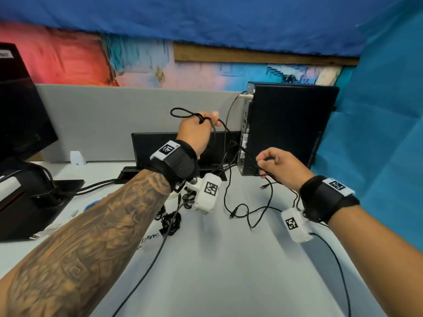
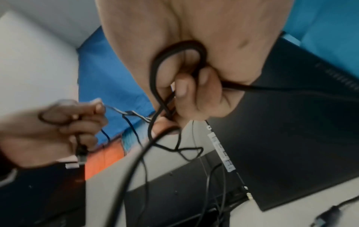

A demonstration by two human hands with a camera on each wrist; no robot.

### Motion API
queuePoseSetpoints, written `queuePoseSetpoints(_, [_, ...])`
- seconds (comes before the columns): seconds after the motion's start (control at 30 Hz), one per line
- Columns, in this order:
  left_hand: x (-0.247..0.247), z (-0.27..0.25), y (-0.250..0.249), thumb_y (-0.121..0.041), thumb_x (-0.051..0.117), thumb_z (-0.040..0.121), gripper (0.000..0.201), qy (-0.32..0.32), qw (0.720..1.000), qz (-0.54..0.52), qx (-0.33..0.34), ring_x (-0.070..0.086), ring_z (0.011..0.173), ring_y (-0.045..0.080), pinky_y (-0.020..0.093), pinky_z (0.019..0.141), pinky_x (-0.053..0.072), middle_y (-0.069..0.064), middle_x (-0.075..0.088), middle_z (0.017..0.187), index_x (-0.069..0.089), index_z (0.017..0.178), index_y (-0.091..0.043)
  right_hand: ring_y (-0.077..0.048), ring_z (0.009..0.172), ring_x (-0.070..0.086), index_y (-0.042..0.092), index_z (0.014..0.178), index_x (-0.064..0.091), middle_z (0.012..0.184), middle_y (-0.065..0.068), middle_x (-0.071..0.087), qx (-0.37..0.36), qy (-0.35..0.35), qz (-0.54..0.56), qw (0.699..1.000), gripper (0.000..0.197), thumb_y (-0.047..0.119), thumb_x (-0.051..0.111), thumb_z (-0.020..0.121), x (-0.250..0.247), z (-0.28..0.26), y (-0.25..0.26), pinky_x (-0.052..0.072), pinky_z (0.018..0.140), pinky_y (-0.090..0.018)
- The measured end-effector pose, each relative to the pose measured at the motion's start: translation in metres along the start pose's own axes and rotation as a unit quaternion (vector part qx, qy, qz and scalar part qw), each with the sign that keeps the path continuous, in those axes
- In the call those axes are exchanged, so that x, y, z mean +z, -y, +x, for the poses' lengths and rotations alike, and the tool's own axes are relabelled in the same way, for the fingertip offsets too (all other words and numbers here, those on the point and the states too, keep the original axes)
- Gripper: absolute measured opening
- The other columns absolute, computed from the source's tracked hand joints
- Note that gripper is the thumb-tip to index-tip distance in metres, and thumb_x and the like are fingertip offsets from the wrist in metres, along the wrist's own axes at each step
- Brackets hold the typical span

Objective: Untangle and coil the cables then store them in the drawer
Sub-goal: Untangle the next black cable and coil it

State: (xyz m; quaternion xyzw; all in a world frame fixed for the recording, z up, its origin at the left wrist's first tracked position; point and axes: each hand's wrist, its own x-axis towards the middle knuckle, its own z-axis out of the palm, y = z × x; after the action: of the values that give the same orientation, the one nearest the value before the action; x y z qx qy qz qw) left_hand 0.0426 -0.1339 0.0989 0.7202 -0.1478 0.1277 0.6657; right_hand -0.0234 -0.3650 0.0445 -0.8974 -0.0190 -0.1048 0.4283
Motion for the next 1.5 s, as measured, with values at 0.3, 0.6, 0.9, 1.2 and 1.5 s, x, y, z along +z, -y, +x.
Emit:
queuePoseSetpoints(0.3, [0.01,-0.014,0.004,-0.029,0.056,0.1,0.026,0.081,0.996,0.036,-0.009,0.034,0.046,0.01,0.026,0.049,0.034,-0.017,0.048,0.04,0.068,0.081,-0.017,-0.005,0.074,0.066,0.018,0.099,0.072,0.084,0.003,0.07,-0.035,-0.014,-0.01,0.999,0.03,0.037,0.049,0.106,-0.001,-0.004,0.005,0.052,0.074,-0.021])
queuePoseSetpoints(0.6, [0.014,-0.009,0.002,-0.037,0.053,0.101,0.031,0.092,0.992,-0.068,-0.057,0.033,0.048,0.01,0.023,0.046,0.027,-0.003,0.042,0.064,0.063,0.079,-0.018,-0.008,0.086,0.067,0.03,0.089,0.073,0.086,0.01,0.072,-0.093,0.019,-0.166,0.982,0.009,0.035,0.069,0.095,0.004,-0.003,0.014,0.054,0.079,-0.027])
queuePoseSetpoints(0.9, [0.003,0.009,-0.001,-0.034,0.047,0.103,0.033,-0.013,0.985,-0.157,-0.072,0.03,0.037,0.008,0.022,0.041,0.028,-0.002,0.036,0.059,0.059,0.077,-0.017,-0.015,0.069,0.053,0.01,0.086,0.056,0.079,-0.004,0.058,0.047,-0.048,-0.056,0.996,0.048,0.056,0.052,0.099,0.002,-0.003,-0.023,0.043,0.063,-0.027])
queuePoseSetpoints(1.2, [-0.036,0.031,-0.019,-0.036,0.041,0.106,0.035,-0.057,0.947,-0.289,-0.13,0.023,0.036,0.006,0.017,0.039,0.02,-0.008,0.03,0.054,0.051,0.077,-0.019,-0.029,0.09,0.063,0.015,0.075,0.061,0.083,-0.002,0.062,0.157,-0.026,-0.181,0.971,0.033,0.041,0.067,0.094,-0.024,-0.005,-0.094,0.042,0.066,-0.029])
queuePoseSetpoints(1.5, [0.013,0.001,-0.02,-0.022,0.057,0.099,0.015,0.147,0.986,-0.071,-0.047,0.041,0.048,0.007,0.021,0.043,0.031,-0.005,0.049,0.065,0.066,0.089,-0.018,-0.018,0.104,0.073,0.02,0.122,0.063,0.111,-0.001,0.074,-0.047,0.027,0.253,0.966,0.054,0.062,0.052,0.091,0.009,-0.012,0.058,0.054,0.097,-0.034])
